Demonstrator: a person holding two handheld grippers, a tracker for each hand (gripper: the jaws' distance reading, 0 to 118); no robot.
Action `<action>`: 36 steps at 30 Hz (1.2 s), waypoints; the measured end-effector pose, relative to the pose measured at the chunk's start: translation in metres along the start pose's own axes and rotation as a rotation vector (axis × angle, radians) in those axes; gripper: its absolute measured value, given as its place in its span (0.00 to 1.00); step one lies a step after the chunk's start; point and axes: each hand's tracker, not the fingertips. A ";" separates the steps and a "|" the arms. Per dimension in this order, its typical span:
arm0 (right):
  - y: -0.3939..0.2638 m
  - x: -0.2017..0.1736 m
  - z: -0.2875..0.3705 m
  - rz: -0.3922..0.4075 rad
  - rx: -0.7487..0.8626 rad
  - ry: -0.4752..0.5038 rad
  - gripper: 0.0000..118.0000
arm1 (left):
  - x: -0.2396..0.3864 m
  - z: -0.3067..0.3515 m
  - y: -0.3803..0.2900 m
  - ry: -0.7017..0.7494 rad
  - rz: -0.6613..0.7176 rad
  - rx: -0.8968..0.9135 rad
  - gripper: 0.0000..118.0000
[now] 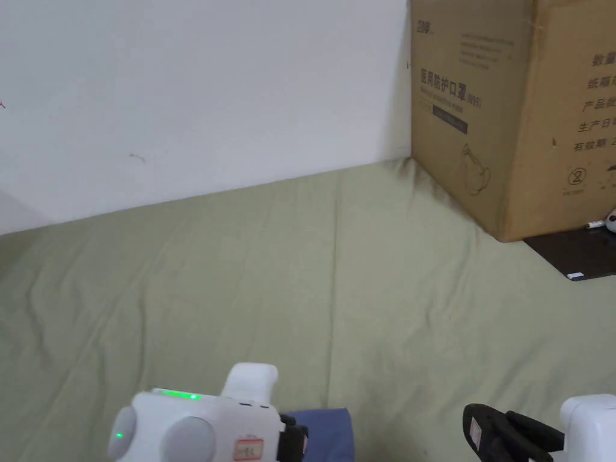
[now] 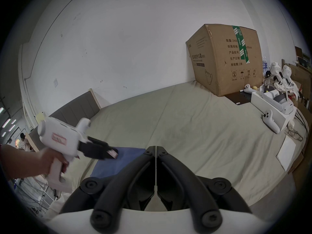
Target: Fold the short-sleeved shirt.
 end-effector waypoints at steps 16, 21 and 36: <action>0.043 -0.035 0.017 -0.001 0.058 0.061 0.03 | -0.003 0.116 -0.022 0.031 0.038 0.584 0.06; 0.072 -0.070 0.036 0.197 0.250 -0.007 0.03 | -0.007 0.231 -0.058 0.295 -0.054 0.945 0.06; 0.032 -0.087 0.029 0.259 0.480 -0.226 0.03 | 0.008 0.202 -0.124 0.545 0.079 1.050 0.02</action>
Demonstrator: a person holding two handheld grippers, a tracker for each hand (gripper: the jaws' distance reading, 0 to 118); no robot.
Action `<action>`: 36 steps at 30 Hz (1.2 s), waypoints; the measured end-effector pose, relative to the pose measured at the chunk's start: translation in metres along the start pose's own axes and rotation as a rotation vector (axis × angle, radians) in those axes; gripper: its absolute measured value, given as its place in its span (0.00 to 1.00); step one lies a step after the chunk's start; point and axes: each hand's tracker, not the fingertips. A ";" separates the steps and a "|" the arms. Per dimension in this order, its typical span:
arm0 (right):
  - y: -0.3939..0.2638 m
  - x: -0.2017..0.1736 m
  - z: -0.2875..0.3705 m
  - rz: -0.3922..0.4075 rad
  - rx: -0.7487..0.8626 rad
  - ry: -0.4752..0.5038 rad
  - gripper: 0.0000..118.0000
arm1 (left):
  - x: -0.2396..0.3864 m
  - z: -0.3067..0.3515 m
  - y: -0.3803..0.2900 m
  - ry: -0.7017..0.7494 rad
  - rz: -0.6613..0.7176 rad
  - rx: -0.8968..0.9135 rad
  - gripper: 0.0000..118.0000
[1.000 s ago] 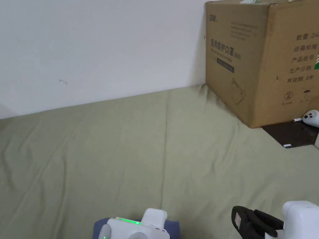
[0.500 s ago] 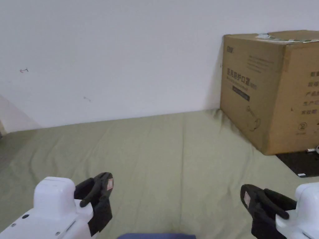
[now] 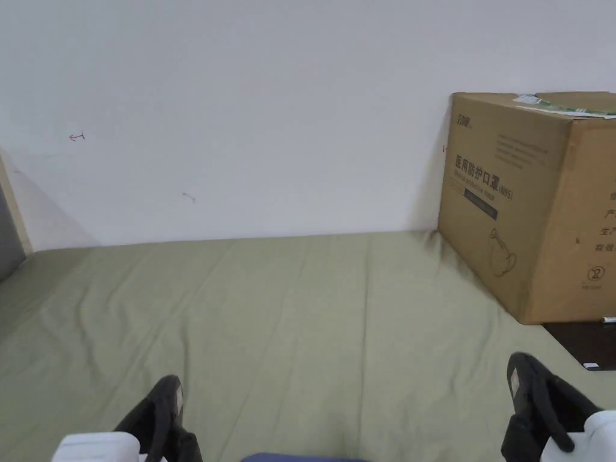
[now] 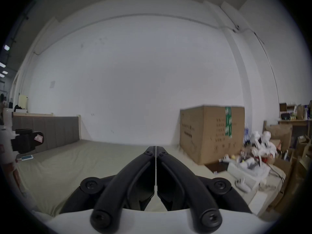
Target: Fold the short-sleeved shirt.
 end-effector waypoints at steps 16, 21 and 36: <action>0.014 -0.002 -0.020 0.053 -0.034 0.167 0.03 | -0.008 0.006 0.007 0.003 -0.077 -0.007 0.02; -0.020 -0.025 -0.114 0.025 -0.636 0.552 0.03 | -0.032 0.003 0.007 0.016 -0.040 -0.058 0.02; -0.191 -0.006 -0.197 -0.417 -1.279 0.499 0.03 | -0.150 -0.149 -0.142 -0.560 0.952 -0.858 0.12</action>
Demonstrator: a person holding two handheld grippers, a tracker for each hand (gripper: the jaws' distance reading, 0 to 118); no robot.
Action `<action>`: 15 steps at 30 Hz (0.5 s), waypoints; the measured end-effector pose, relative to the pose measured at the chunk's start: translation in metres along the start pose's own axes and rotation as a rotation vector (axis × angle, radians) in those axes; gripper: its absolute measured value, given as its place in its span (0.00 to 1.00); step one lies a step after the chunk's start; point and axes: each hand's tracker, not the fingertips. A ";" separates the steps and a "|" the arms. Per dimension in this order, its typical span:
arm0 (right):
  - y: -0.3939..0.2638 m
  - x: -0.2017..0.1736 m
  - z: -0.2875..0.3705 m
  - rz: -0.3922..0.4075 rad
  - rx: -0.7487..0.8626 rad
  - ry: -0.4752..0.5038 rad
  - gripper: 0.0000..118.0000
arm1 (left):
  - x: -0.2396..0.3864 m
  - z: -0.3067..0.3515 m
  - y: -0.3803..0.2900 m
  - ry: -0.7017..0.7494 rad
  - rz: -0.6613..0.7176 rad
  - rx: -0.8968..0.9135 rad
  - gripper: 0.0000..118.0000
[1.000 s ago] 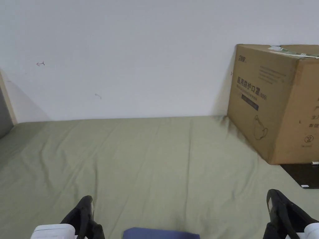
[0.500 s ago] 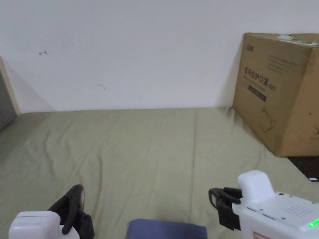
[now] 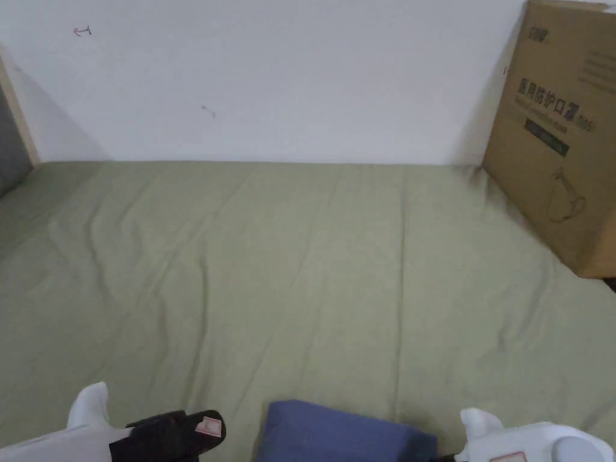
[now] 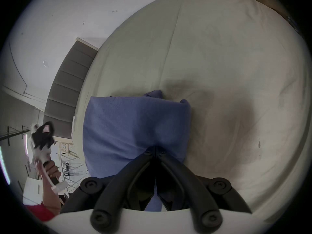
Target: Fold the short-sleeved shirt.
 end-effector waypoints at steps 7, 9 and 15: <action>-0.004 -0.002 -0.002 0.022 0.014 -0.002 0.03 | -0.083 -0.084 0.020 -0.119 0.207 -0.355 0.95; -0.004 0.000 -0.004 -0.001 0.012 0.007 0.03 | -0.092 -0.108 0.015 -0.174 0.245 -0.405 0.95; -0.005 0.004 -0.008 -0.044 0.016 0.021 0.03 | -0.069 -0.168 0.000 -0.233 0.115 -0.493 0.95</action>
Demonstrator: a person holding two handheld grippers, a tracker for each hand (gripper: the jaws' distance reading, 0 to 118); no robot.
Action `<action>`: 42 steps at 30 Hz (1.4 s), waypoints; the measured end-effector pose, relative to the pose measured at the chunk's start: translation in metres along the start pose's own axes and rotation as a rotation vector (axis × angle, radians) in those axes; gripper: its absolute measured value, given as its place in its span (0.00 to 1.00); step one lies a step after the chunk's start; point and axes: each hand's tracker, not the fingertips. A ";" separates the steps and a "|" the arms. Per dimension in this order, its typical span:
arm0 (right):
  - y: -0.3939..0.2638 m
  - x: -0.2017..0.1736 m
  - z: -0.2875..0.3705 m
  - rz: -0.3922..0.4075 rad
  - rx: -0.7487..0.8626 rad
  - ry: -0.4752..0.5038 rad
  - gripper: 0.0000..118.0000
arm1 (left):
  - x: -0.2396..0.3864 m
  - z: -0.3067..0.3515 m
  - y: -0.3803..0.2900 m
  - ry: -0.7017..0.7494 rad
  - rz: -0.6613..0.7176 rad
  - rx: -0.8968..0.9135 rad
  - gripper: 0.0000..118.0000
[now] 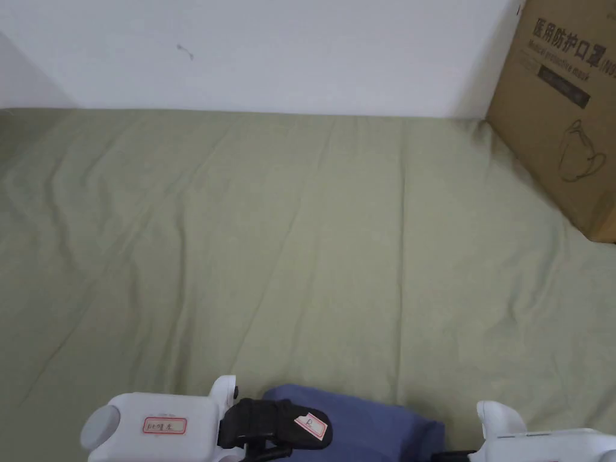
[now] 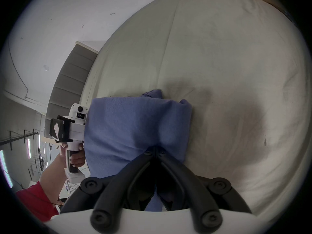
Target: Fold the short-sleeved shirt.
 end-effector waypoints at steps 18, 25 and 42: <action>-0.013 -0.063 0.053 0.083 0.196 0.008 0.03 | 0.105 0.148 -0.024 0.545 -0.261 0.148 0.21; -0.025 -0.104 0.055 0.124 0.212 0.022 0.03 | 0.123 0.315 -0.015 1.004 -0.230 0.219 0.21; -0.024 -0.113 0.054 0.168 0.202 -0.037 0.03 | 0.154 0.430 -0.020 1.307 -0.190 0.517 1.00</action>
